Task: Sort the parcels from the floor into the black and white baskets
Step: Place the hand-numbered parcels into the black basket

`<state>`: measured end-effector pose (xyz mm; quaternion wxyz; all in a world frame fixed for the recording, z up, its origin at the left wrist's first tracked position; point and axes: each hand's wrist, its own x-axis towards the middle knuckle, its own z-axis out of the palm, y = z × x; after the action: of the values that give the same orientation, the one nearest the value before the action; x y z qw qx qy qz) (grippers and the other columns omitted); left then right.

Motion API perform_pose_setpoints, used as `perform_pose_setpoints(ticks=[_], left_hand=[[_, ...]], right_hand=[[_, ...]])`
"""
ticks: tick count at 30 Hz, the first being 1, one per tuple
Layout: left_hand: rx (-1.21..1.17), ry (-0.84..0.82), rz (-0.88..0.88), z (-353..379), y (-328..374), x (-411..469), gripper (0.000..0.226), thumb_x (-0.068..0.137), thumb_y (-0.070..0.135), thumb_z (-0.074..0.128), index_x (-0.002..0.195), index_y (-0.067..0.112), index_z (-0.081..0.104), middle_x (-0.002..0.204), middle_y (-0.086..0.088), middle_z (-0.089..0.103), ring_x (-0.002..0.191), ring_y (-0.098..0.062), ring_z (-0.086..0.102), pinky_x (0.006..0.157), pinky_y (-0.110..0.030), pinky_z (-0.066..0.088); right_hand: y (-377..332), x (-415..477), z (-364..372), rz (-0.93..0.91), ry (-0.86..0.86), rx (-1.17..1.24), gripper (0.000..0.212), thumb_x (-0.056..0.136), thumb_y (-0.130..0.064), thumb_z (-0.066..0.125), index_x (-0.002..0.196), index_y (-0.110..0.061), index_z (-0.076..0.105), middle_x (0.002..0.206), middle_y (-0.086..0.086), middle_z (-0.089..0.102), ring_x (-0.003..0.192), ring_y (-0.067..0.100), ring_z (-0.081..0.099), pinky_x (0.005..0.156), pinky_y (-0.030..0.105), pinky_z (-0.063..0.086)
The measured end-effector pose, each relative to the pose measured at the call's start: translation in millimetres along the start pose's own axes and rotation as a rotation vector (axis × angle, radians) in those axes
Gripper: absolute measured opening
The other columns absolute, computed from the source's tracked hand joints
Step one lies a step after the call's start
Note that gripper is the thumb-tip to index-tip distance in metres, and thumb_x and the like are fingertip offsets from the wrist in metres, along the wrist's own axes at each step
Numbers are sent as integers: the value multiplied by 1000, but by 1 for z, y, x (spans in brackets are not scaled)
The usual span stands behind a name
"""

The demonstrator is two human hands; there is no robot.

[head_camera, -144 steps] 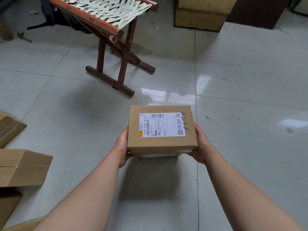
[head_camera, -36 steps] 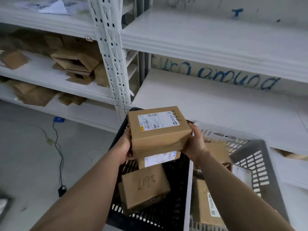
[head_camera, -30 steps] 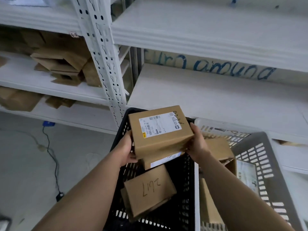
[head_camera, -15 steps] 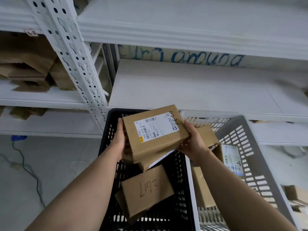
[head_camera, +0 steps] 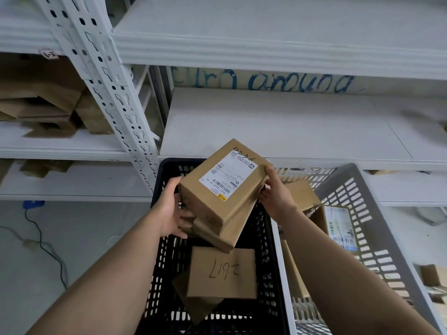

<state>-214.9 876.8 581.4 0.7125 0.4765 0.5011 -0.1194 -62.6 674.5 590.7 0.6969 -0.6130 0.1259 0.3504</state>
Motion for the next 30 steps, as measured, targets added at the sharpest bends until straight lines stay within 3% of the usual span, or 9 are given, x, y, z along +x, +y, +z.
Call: perform_pose_setpoints(ticks=[2, 5, 9, 12, 14, 18, 22, 26, 30], left_hand=[[-5, -27, 1, 2, -2, -2, 67, 79, 73, 35, 123, 26, 55, 111, -19, 66, 105, -45, 60, 102, -66, 30], [7, -19, 8, 9, -5, -4, 54, 86, 66, 31, 105, 26, 61, 113, -16, 63, 109, -43, 57, 104, -64, 30], [31, 48, 39, 15, -7, -6, 48, 89, 64, 32, 96, 28, 63, 115, -14, 65, 98, -37, 62, 101, -59, 36], [17, 52, 80, 15, -6, -6, 61, 79, 79, 38, 96, 28, 67, 100, -9, 71, 94, -33, 63, 98, -56, 37], [10, 29, 110, 13, -3, -7, 69, 68, 85, 46, 100, 29, 70, 101, -5, 73, 101, -30, 63, 100, -57, 35], [71, -18, 193, 8, 3, -17, 57, 66, 72, 62, 112, 37, 63, 116, 0, 68, 110, -24, 58, 100, -49, 39], [-5, -7, 248, -7, 7, -26, 41, 77, 58, 65, 108, 31, 64, 111, -4, 69, 105, -26, 61, 97, -42, 48], [-37, 52, 285, -33, 2, -40, 32, 81, 52, 61, 102, 27, 63, 103, -7, 67, 99, -26, 60, 90, -40, 49], [-42, 120, 282, -55, -21, -51, 37, 78, 53, 62, 103, 25, 62, 103, -10, 65, 101, -29, 59, 98, -47, 46]], right_hand=[[-5, -3, 3, 53, -20, -126, 58, 86, -64, 56, 115, -13, 58, 112, 13, 62, 113, 29, 59, 104, 47, 45], [-11, -6, -1, 131, -28, -208, 58, 85, -70, 49, 116, -21, 50, 105, 7, 57, 115, 29, 52, 104, 53, 42], [-5, -8, -8, 158, -101, -190, 75, 85, -68, 51, 140, -17, 45, 133, 11, 50, 130, 31, 45, 112, 52, 33], [1, -11, -4, 147, -107, -217, 71, 87, -61, 56, 142, -19, 42, 127, 3, 49, 122, 25, 46, 110, 47, 33], [3, -11, 2, 101, -88, -243, 65, 87, -59, 56, 139, -20, 46, 124, -5, 49, 122, 19, 42, 111, 44, 30], [0, -12, 17, -36, -90, -336, 48, 89, -56, 55, 122, -23, 63, 126, -8, 62, 115, 10, 55, 97, 30, 33], [-6, -15, 39, -77, -70, -426, 57, 90, -55, 54, 133, -18, 58, 132, -5, 58, 121, 15, 49, 92, 30, 31], [-3, -23, 53, -90, -137, -443, 44, 88, -44, 64, 119, -13, 61, 107, -8, 62, 93, 8, 53, 88, 29, 35], [12, -36, 60, -74, -215, -518, 49, 79, -49, 72, 110, -11, 66, 97, -3, 59, 87, 15, 51, 85, 30, 42]])
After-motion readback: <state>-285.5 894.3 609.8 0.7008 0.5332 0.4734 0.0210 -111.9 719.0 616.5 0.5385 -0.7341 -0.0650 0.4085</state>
